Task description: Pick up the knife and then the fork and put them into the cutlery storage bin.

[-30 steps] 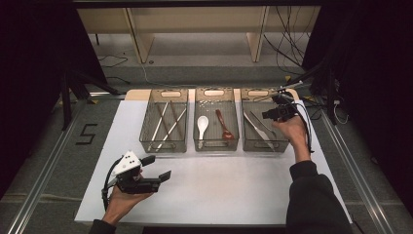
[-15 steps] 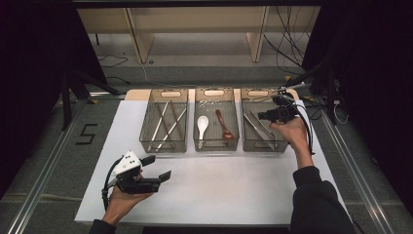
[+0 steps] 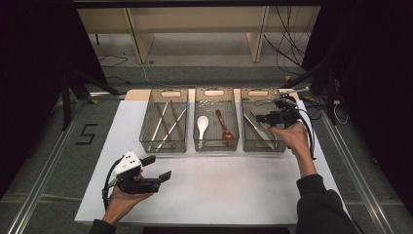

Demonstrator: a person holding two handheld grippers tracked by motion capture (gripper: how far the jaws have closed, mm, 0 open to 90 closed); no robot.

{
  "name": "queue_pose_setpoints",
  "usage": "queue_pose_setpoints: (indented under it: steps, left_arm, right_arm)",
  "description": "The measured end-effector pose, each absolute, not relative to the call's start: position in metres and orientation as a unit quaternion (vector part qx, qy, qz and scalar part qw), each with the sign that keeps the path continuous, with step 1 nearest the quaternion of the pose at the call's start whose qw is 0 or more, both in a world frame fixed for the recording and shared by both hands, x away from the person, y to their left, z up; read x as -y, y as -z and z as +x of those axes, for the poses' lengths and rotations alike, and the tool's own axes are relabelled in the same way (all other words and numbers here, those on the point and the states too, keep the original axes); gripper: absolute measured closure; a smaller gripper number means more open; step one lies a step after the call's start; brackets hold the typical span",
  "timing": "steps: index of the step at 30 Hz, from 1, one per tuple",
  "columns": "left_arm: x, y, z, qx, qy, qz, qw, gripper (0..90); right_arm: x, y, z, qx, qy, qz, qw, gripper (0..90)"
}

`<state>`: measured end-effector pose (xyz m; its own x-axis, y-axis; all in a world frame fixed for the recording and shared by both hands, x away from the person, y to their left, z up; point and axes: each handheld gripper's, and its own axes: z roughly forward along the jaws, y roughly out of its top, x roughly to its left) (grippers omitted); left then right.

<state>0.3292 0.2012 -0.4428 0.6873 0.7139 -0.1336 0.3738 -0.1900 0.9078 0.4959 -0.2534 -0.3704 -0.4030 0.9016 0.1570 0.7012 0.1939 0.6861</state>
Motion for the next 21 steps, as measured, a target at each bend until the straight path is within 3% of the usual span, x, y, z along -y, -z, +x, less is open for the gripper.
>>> queue_pose_setpoints:
  steps: [21]
  left_arm:
    - [-0.202, 0.443, 0.33, -0.361, -0.158, 0.754, 0.526, 16.8]
  right_arm:
    - [0.234, 0.368, 0.435, -0.764, -0.42, 0.466, 0.151, 26.8]
